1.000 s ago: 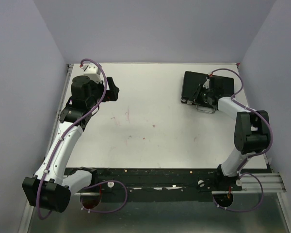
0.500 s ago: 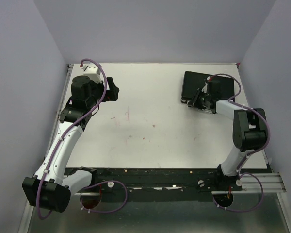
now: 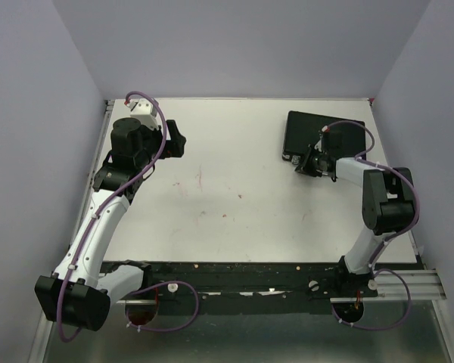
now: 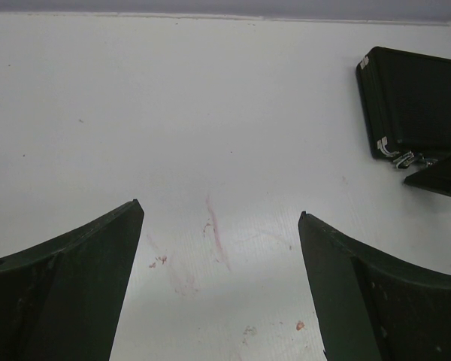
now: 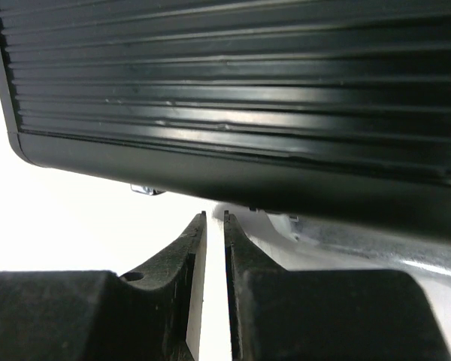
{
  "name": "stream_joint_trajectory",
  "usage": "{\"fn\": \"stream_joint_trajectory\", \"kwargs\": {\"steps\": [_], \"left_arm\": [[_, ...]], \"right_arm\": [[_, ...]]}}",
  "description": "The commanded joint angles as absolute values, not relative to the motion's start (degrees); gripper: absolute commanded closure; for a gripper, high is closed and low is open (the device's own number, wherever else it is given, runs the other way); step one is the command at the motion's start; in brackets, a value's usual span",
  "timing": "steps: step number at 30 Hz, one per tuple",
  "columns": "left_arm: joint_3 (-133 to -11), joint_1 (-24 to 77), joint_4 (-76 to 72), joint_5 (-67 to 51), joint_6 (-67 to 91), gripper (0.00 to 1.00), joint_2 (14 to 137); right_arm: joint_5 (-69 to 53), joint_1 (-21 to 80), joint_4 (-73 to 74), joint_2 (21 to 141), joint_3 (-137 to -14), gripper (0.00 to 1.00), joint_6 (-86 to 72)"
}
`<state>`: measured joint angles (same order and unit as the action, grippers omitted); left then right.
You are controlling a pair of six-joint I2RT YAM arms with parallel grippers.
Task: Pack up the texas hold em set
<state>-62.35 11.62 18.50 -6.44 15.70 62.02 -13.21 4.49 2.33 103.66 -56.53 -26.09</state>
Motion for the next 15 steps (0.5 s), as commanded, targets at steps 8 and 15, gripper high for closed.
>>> {"fn": "stream_joint_trajectory", "kwargs": {"steps": [8,15], "left_arm": [[-62.3,11.2,17.8,-6.1,15.6,0.01,61.7],[-62.3,11.2,17.8,-5.8,15.5,0.01,61.6]], "right_arm": [[-8.0,4.5,11.3,99.6,-68.1,0.77,-23.4],[-8.3,4.5,13.3,103.7,-77.0,0.77,-22.6]]}}
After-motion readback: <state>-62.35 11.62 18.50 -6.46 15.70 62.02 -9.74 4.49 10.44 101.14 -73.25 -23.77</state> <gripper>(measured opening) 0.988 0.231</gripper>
